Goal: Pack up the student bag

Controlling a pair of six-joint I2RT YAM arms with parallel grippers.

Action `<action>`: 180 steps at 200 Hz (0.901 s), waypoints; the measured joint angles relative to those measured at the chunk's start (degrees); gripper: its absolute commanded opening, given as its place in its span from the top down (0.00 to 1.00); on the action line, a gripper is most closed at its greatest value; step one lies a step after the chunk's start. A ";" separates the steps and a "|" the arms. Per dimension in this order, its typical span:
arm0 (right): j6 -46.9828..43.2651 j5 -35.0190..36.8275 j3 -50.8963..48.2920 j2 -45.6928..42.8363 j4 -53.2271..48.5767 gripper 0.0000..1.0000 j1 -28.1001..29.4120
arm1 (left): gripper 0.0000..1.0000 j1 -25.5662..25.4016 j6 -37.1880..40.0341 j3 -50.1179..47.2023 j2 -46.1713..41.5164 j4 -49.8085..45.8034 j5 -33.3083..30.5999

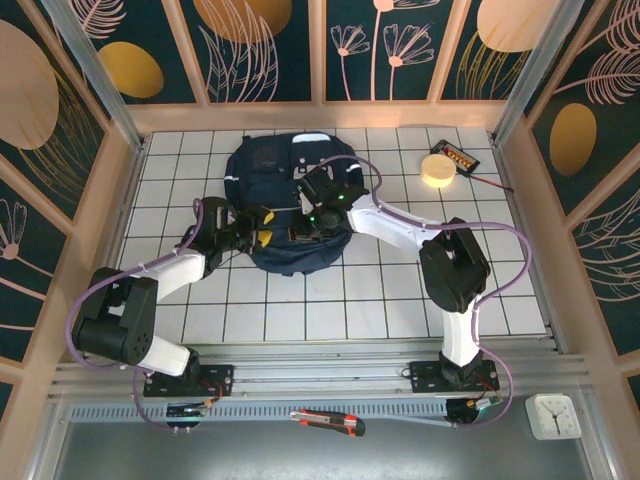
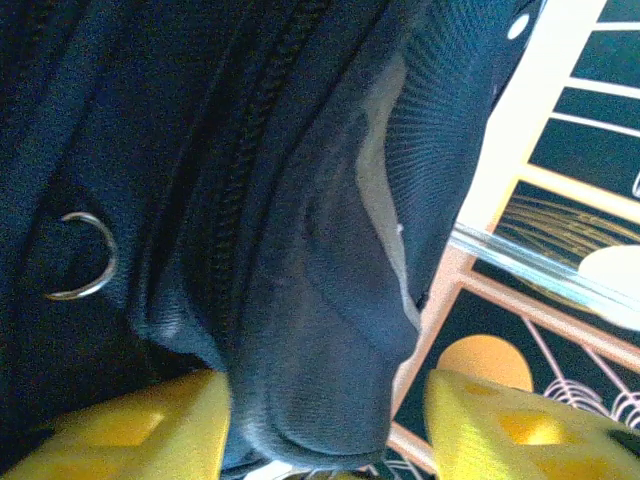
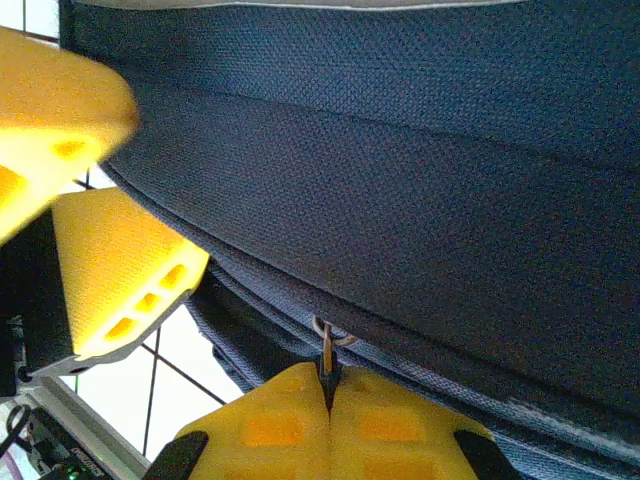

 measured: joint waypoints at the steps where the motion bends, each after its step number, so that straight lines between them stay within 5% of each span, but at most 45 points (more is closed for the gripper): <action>1: 0.00 0.00 0.00 0.00 0.00 1.00 0.00 | 0.58 -0.02 0.02 -0.02 0.00 0.02 0.00; 52: 0.00 0.20 0.00 0.00 -0.24 1.00 0.07 | 1.00 0.00 -0.07 -0.92 0.85 0.85 0.33; 126: -0.33 2.16 -3.54 -1.51 0.22 1.00 -0.50 | 1.00 -0.11 5.09 -0.63 0.15 -1.40 0.17; 180: -0.72 2.56 -9.64 -7.67 1.68 1.00 -4.26 | 1.00 0.13 19.82 8.20 0.13 -15.96 0.87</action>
